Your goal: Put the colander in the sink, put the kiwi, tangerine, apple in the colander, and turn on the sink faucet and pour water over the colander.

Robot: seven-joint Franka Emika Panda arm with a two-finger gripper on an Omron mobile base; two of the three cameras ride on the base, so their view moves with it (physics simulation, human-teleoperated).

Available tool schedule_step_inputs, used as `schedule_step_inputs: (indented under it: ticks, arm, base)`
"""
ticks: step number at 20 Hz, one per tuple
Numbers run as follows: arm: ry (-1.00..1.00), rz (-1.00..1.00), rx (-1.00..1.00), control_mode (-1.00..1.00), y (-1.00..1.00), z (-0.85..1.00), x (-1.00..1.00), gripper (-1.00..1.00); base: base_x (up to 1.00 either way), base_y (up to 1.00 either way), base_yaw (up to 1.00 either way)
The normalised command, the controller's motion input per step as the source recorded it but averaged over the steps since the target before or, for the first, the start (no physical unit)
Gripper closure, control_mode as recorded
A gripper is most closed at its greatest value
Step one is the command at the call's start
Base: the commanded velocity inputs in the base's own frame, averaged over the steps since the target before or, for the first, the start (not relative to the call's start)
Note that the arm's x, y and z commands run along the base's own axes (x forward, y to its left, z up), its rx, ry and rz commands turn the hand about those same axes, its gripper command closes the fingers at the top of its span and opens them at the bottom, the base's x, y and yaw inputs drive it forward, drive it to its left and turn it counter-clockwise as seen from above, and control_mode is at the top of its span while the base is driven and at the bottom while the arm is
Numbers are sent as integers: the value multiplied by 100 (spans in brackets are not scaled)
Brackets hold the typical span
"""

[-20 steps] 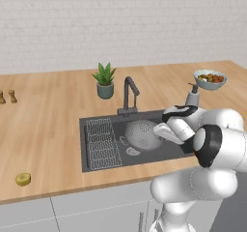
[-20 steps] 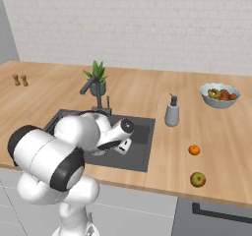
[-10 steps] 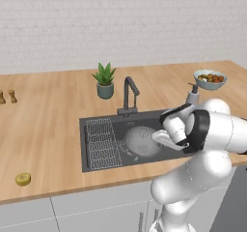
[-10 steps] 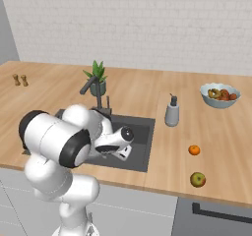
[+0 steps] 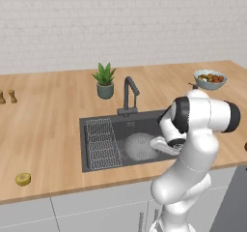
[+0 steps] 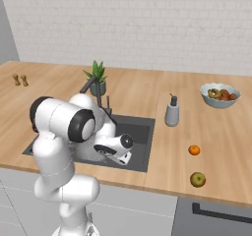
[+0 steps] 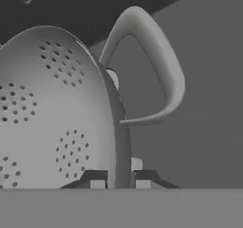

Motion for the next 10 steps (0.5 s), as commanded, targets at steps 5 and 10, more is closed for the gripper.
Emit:
schedule_step_inputs:
  ticks: [5, 10]
  arm:
    - [0, 0, 0, -100, 7, -23, 0, 100]
    - [-2, 0, 0, -100, 16, -4, 10, 100]
  base:
    - [0, 0, 0]
    - [0, 0, 0]
